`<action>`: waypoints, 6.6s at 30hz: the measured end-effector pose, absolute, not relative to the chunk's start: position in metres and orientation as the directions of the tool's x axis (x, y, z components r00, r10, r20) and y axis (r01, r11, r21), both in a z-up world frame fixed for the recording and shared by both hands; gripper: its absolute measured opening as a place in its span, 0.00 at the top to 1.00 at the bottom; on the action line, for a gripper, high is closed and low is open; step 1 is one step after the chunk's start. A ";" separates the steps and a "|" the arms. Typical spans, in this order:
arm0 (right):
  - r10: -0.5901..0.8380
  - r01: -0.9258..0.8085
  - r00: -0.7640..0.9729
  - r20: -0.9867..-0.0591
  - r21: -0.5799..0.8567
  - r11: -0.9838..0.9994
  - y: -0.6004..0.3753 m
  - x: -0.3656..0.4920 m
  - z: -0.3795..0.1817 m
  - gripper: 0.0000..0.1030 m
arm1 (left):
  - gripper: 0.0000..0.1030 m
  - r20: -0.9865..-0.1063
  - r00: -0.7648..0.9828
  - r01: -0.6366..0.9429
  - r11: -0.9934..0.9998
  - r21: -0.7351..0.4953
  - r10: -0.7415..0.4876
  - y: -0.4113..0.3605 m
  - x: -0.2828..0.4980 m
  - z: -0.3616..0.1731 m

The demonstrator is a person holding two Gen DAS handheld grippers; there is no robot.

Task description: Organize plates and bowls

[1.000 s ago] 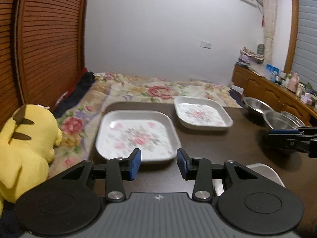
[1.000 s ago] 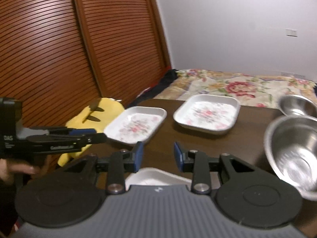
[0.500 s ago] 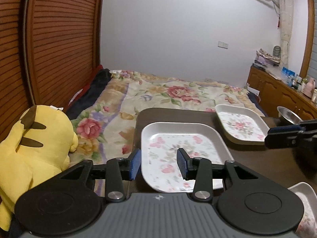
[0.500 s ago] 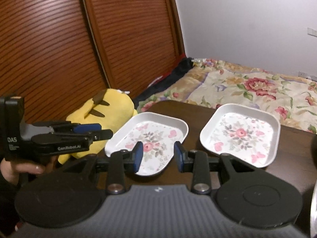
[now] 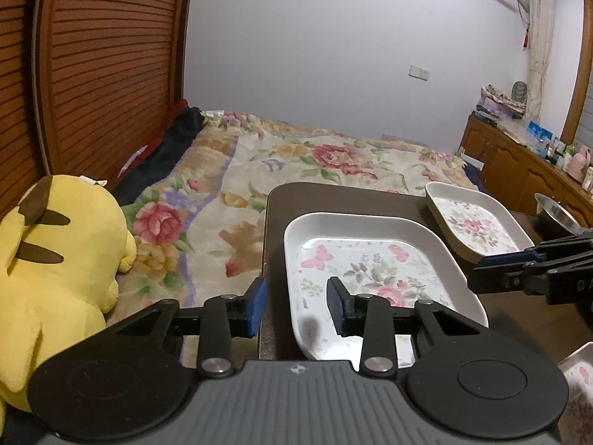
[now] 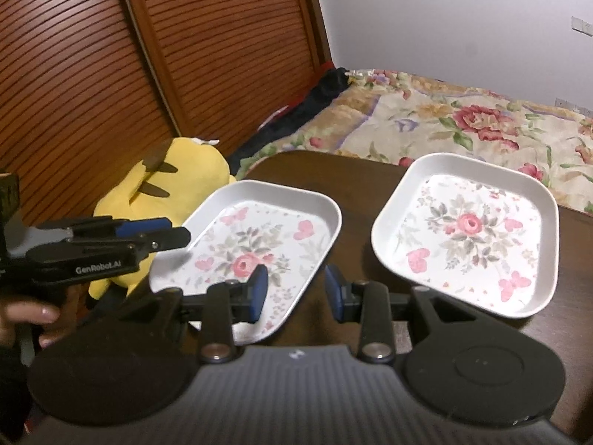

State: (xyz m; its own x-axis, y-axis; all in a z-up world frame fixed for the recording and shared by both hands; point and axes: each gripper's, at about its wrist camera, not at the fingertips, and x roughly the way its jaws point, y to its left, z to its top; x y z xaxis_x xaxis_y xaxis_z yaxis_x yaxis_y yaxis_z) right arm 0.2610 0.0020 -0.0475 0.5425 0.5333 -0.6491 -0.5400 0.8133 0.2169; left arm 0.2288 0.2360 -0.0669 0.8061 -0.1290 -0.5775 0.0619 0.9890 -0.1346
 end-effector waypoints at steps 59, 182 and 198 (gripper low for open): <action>0.554 -0.537 0.548 -0.627 0.244 0.807 -0.009 0.240 -0.038 0.82 | 0.88 -0.553 0.820 0.094 0.987 -0.127 -0.149 0.221 0.190 -0.045; 0.428 -0.360 0.768 -0.477 0.232 0.904 -0.158 0.098 -0.048 0.80 | 0.80 -0.560 0.769 0.298 0.948 -0.111 -0.307 0.088 0.095 -0.041; 0.470 -0.440 0.729 -0.498 0.184 0.879 -0.151 0.188 -0.003 0.66 | 0.69 -0.524 0.813 0.256 0.964 -0.070 -0.254 0.094 0.197 0.000</action>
